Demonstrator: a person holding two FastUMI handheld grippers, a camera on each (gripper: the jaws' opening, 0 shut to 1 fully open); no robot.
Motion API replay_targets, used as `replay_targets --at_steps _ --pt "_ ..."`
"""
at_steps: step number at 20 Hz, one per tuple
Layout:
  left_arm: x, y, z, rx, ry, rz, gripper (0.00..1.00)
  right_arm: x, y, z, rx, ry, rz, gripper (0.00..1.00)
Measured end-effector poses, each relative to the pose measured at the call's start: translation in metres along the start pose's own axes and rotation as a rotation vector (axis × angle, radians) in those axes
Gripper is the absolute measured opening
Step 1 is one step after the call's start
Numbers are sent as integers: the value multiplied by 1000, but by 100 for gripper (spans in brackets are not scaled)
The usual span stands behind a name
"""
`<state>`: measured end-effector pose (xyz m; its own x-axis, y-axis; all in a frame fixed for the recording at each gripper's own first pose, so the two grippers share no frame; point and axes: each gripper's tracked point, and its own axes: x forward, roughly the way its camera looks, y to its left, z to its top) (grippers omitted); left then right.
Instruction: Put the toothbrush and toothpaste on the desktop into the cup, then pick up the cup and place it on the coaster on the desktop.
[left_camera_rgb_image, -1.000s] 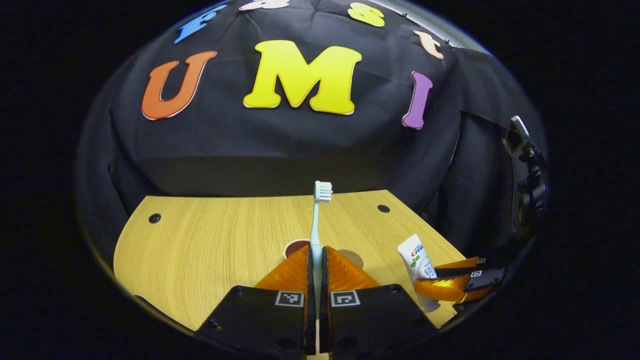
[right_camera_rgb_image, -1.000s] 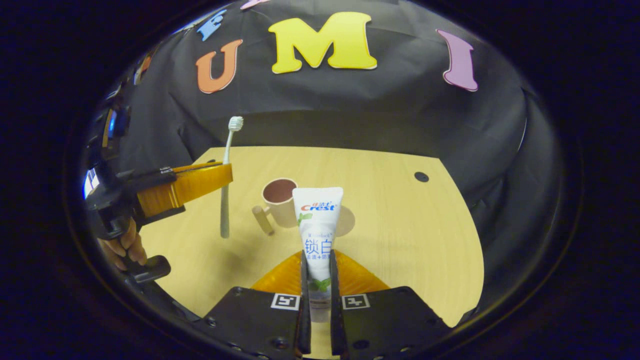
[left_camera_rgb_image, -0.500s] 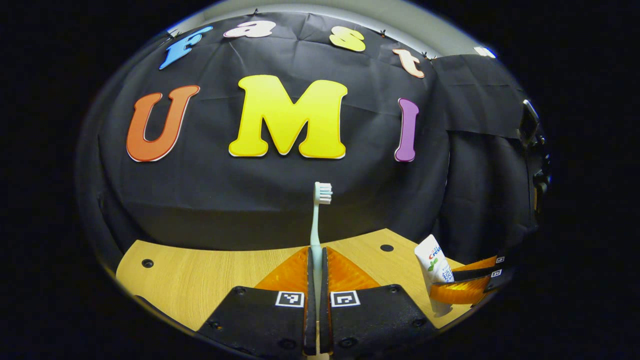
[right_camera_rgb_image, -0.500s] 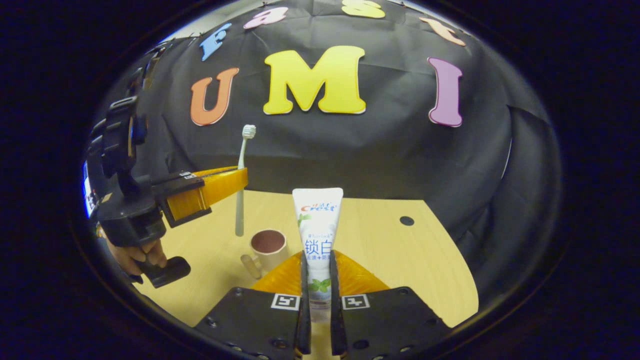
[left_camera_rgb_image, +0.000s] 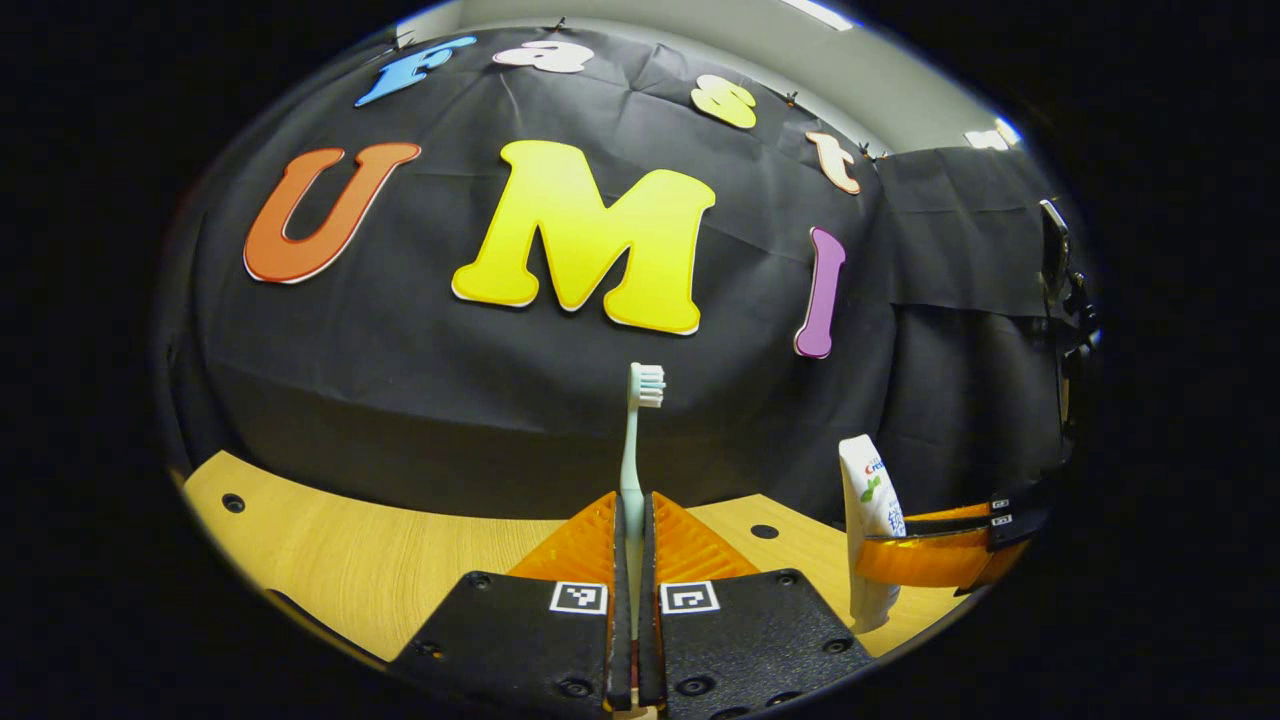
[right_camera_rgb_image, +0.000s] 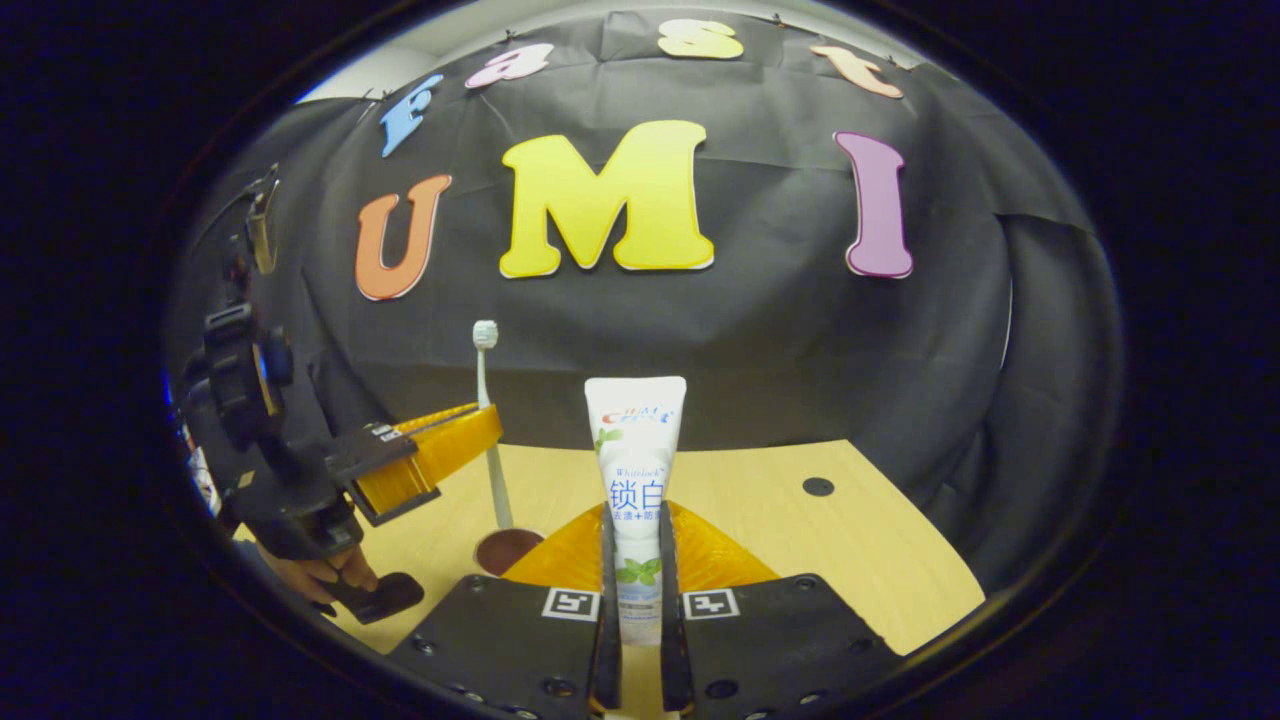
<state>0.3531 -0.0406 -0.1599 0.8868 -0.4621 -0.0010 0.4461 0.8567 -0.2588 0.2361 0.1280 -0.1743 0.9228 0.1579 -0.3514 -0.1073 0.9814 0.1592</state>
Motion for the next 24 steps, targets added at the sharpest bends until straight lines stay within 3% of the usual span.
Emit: replay_targets --at_steps 8,24 --pt "12 16 -59 -20 96 10 5 32 -5 -2 49 -67 -3 15" --pt "-8 7 -97 31 188 55 6 45 -1 -11 38 -56 33 16"
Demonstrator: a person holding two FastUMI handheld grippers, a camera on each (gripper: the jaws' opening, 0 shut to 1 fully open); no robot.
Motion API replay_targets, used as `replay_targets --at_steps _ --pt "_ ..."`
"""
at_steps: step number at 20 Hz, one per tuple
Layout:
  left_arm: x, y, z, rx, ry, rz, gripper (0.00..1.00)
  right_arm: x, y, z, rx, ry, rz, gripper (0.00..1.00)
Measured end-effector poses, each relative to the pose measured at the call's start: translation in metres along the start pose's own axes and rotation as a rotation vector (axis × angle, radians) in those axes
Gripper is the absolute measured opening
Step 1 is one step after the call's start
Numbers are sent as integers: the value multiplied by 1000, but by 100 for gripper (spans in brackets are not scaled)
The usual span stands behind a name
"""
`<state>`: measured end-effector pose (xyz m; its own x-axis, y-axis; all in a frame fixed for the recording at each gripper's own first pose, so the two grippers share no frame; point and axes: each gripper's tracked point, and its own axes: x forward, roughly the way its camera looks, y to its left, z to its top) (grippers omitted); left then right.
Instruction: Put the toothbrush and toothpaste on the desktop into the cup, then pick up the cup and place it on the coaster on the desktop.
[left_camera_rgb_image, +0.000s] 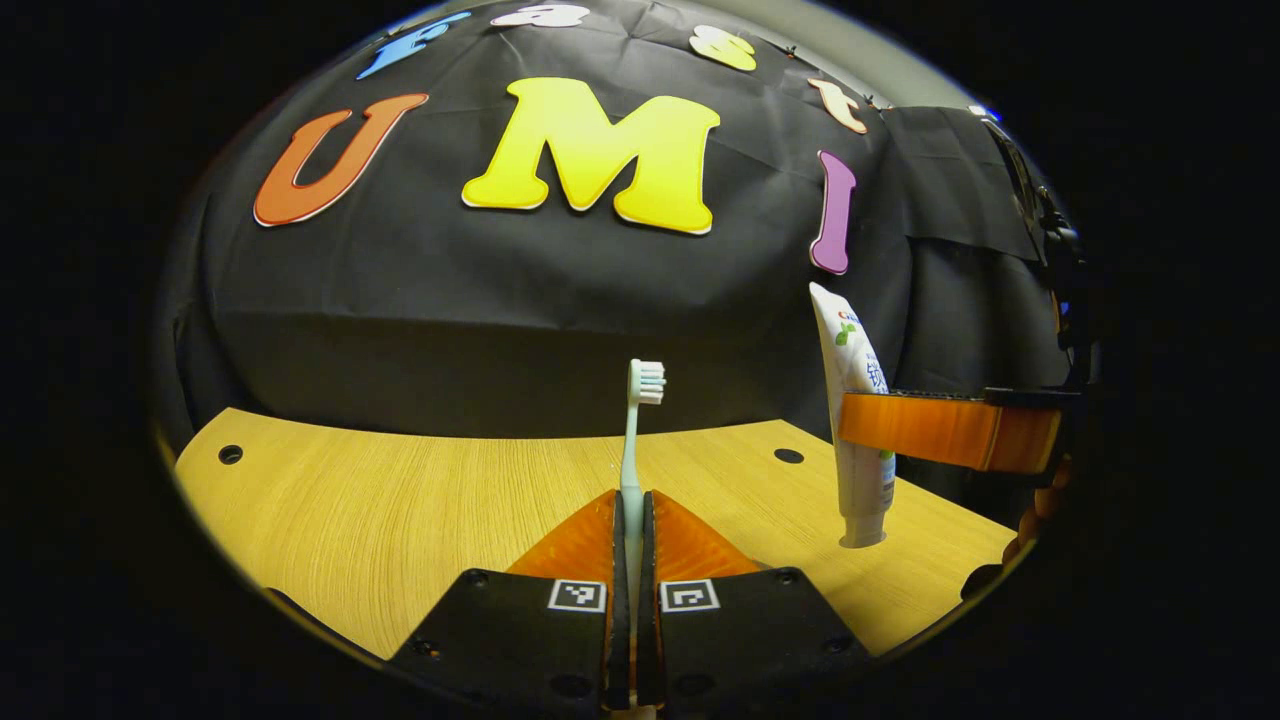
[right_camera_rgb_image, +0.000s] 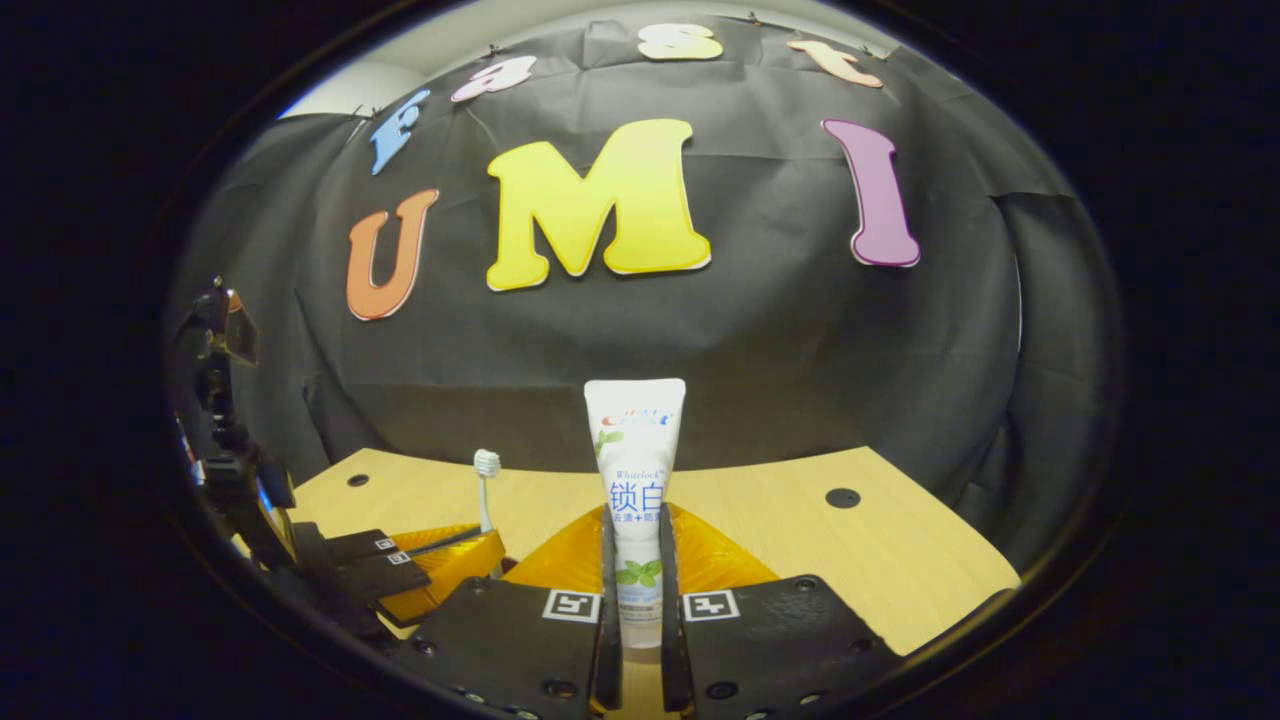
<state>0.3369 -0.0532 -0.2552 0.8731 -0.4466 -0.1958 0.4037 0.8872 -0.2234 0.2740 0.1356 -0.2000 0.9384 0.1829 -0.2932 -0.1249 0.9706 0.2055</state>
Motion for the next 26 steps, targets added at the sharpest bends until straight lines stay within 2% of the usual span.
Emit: replay_targets --at_steps 5,11,17,19,20,24,25,26 --pt "0 3 -17 -15 61 31 7 -5 3 -7 -15 13 13 16" --pt "-1 1 -20 6 80 49 9 -6 4 -10 -9 21 21 16" --pt "-7 0 -21 0 90 50 18 -7 4 -7 5 11 27 15" --pt "-13 3 -18 8 82 58 31 -8 6 -4 17 2 39 15" --pt "-17 5 -16 10 76 66 45 -9 8 0 20 -9 46 15" --pt "-32 14 -1 18 47 87 64 -8 20 17 3 -85 80 15" --pt "-37 17 1 23 44 98 66 -6 24 18 4 -95 90 15" --pt "-42 21 2 25 42 108 75 -4 28 19 10 -101 98 15"
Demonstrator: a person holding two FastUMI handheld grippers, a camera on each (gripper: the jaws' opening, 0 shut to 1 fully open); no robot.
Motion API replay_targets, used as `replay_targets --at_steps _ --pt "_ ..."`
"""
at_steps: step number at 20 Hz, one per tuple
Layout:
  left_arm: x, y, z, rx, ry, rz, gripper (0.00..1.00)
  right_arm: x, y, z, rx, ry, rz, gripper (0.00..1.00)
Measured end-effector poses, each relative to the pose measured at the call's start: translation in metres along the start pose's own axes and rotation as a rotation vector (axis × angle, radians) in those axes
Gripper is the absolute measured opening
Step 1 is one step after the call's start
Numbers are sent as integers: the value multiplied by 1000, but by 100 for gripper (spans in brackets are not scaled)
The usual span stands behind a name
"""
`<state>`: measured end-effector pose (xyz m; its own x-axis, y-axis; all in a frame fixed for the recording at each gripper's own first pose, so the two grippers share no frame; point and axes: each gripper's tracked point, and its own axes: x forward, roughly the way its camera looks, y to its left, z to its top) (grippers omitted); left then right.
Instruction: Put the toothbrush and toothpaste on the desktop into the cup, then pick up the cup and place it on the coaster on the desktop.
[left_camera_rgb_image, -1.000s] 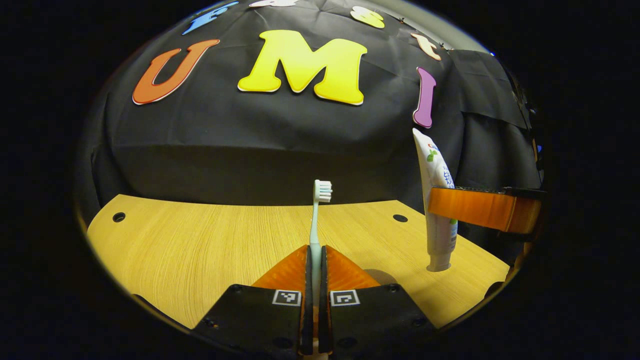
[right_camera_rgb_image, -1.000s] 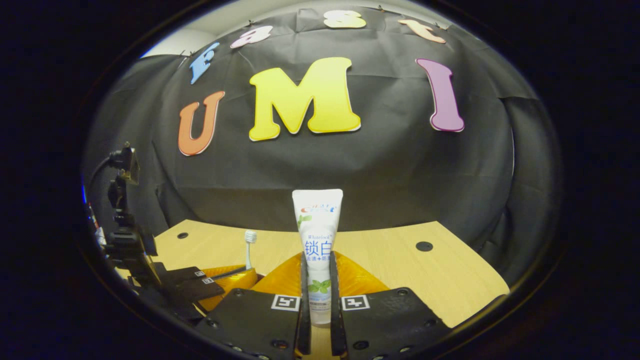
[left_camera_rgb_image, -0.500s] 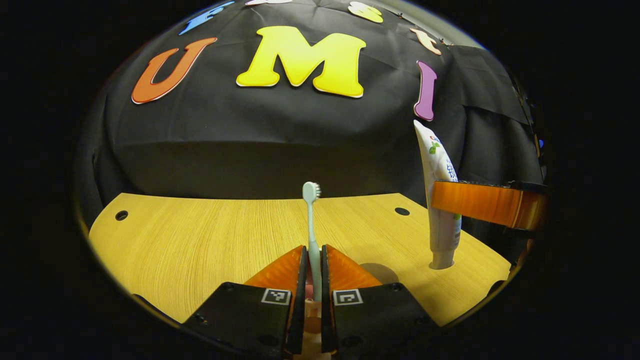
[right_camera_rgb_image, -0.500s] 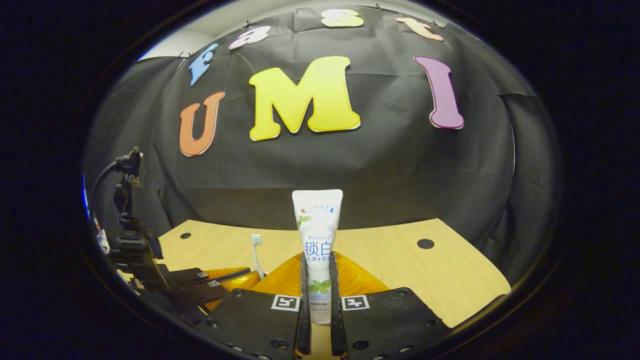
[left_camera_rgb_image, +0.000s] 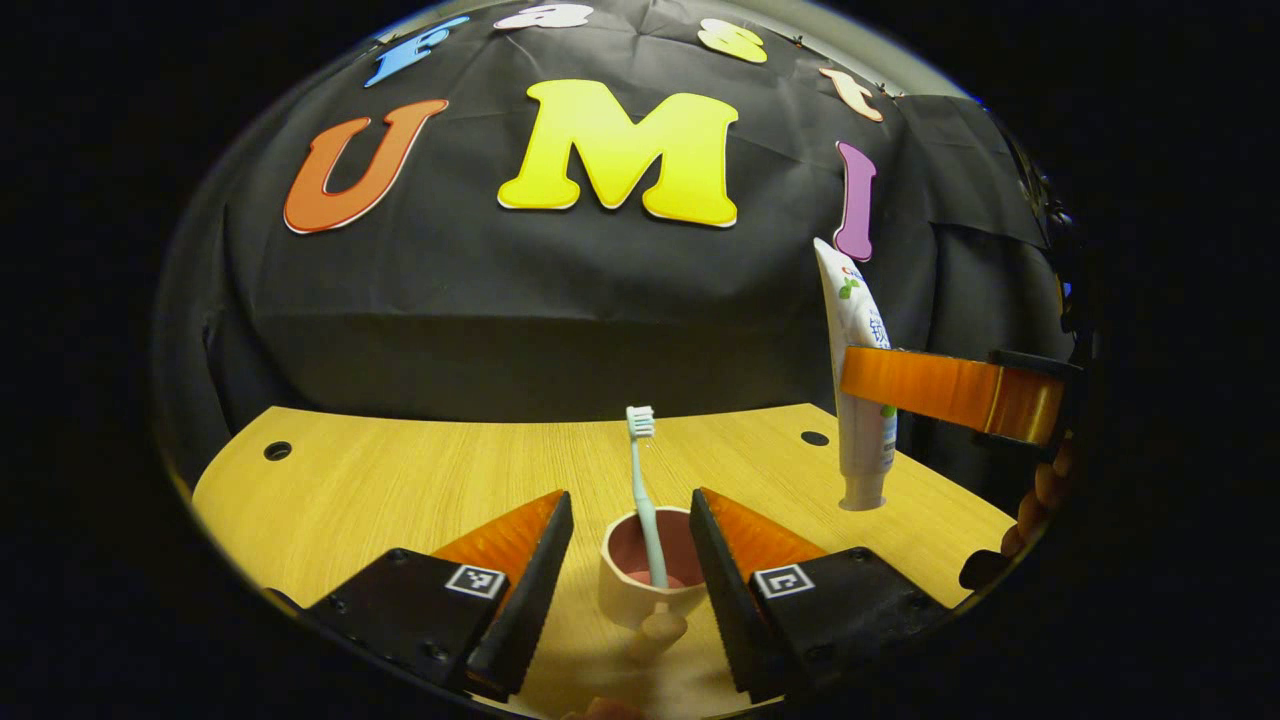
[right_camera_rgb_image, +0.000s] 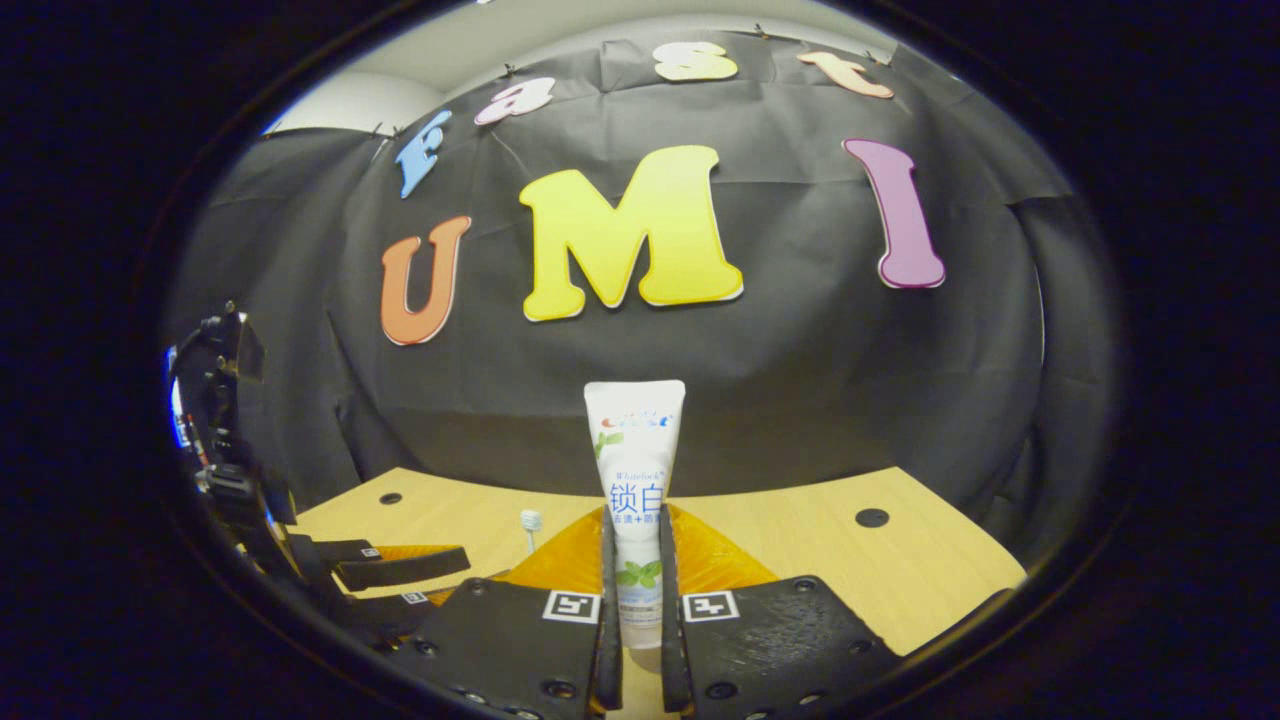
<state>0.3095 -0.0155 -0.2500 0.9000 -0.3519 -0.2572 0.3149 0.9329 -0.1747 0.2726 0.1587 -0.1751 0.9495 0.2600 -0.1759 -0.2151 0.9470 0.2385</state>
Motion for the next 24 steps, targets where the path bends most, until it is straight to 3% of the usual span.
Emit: replay_targets --at_steps 2,4,14,24 --pt "-11 11 4 -3 -13 21 90 4 10 1 14 -13 19 15" --pt "-17 21 2 0 -5 46 96 8 20 0 22 -22 43 15" --pt "-50 59 -14 -12 18 125 97 36 70 -17 49 -63 186 15" --pt "-62 80 -39 -23 60 187 97 49 89 -70 -77 -24 206 15"
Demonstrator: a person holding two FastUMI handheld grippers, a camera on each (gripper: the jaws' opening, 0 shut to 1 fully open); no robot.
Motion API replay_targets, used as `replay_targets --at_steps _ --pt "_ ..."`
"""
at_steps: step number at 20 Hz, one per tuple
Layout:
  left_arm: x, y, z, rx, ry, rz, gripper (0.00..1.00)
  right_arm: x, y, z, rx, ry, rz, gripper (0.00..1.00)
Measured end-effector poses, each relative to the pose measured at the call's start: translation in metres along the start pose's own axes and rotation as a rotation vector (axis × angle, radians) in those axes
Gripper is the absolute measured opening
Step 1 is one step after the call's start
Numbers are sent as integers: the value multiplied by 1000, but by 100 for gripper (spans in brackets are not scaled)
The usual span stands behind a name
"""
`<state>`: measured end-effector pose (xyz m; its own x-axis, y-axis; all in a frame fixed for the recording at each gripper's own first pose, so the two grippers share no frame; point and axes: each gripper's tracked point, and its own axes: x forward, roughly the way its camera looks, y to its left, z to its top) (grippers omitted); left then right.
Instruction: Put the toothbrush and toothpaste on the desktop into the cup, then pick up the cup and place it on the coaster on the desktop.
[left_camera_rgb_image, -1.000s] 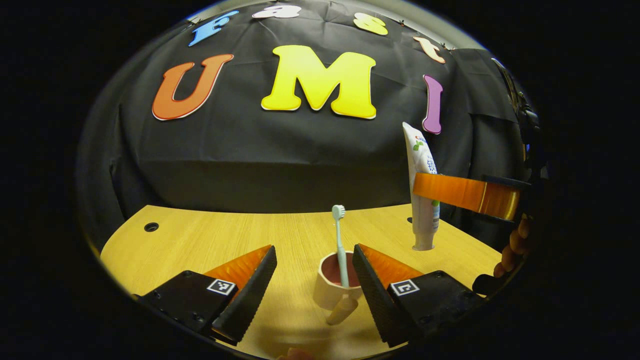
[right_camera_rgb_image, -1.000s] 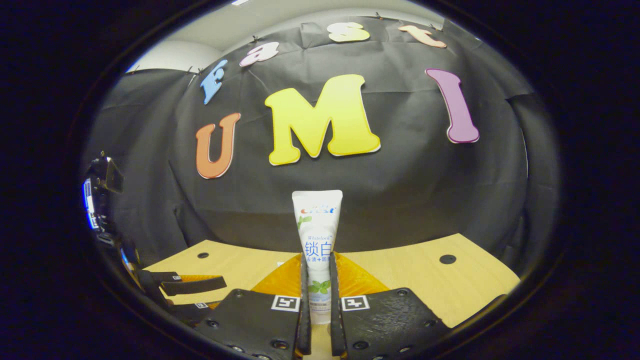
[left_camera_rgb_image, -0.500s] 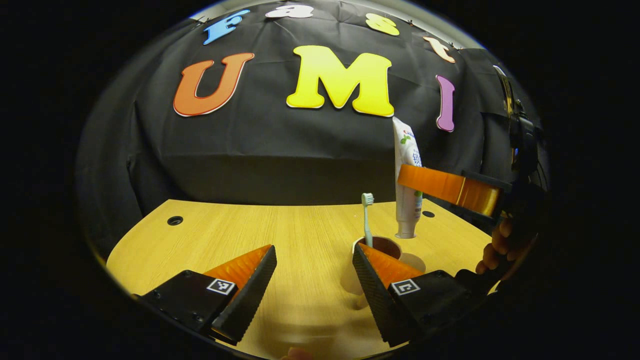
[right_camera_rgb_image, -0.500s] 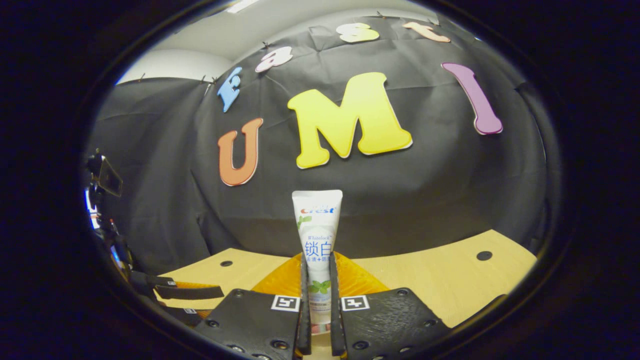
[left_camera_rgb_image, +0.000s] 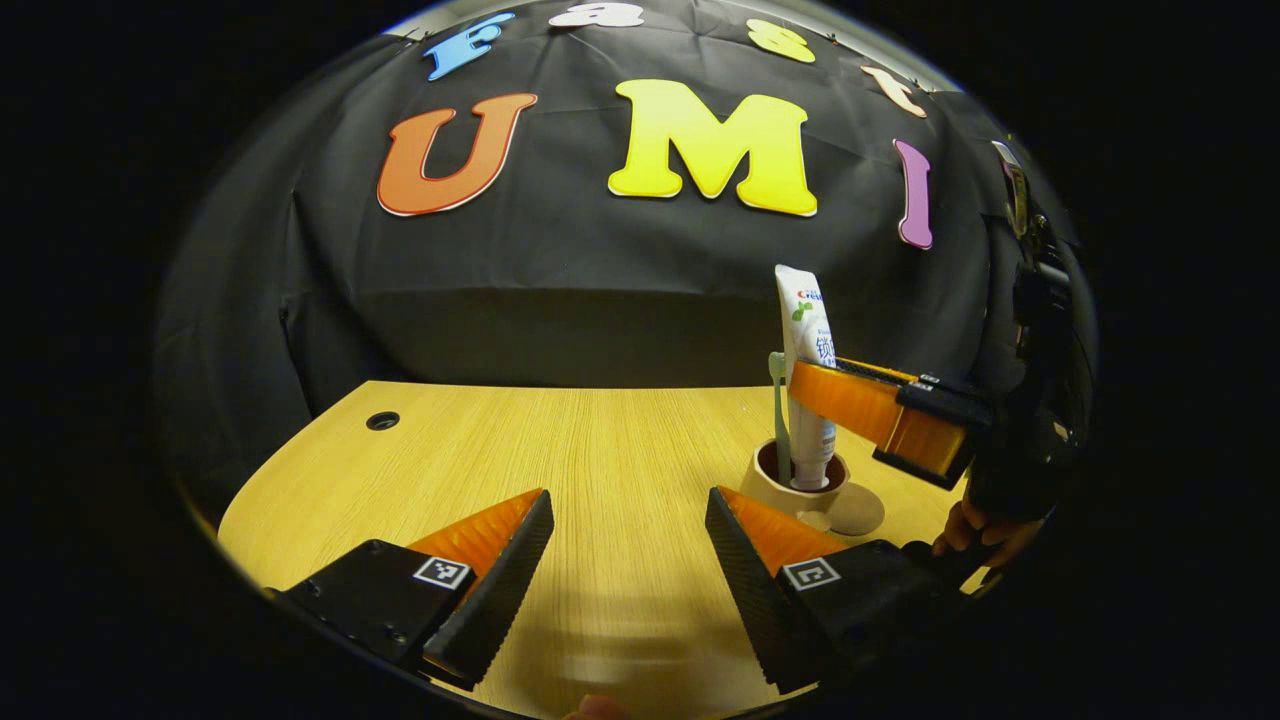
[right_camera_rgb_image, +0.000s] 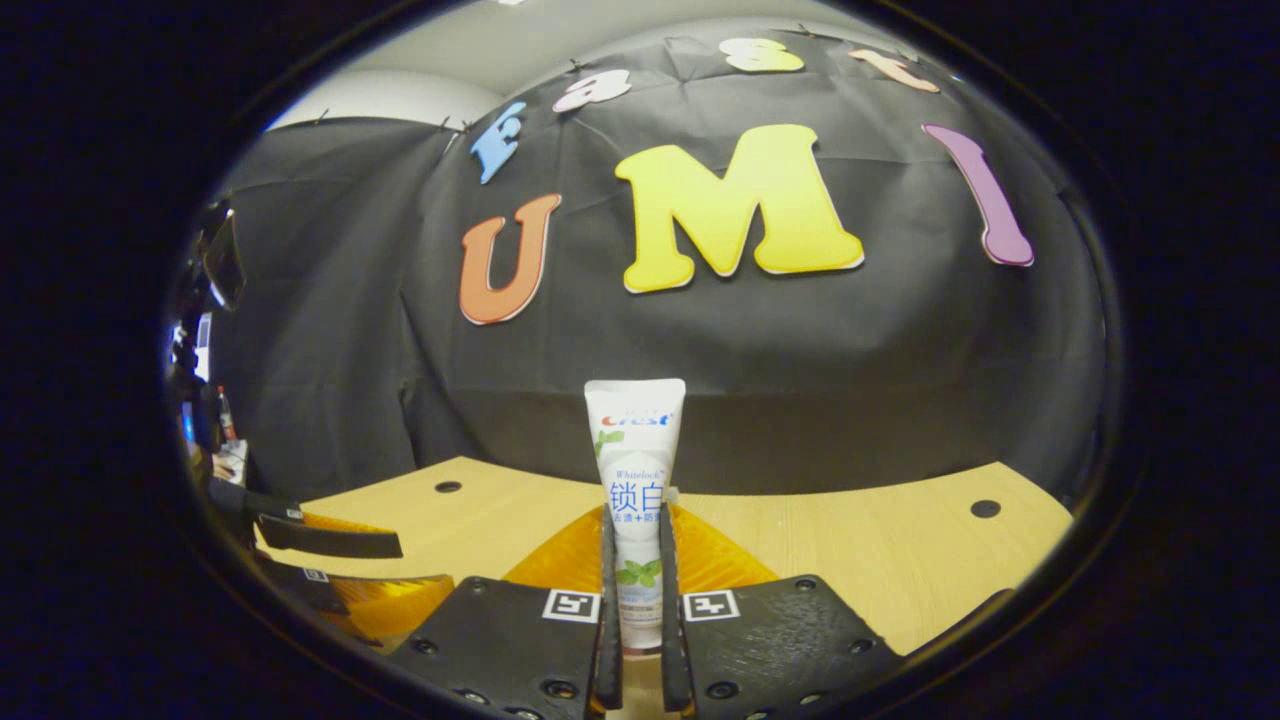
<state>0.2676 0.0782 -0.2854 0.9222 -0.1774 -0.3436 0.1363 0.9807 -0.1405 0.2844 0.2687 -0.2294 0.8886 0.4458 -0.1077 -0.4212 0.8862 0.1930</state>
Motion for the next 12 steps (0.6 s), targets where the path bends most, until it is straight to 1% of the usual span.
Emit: replay_targets --at_steps 7,9,12 --pt "-2 5 -9 -6 20 11 98 3 11 -30 -111 50 -8 16" --pt "-3 6 -11 -9 24 15 98 3 9 -41 -120 83 -19 20" --pt "-7 8 -13 -12 32 20 97 1 9 -37 -108 97 -31 24"
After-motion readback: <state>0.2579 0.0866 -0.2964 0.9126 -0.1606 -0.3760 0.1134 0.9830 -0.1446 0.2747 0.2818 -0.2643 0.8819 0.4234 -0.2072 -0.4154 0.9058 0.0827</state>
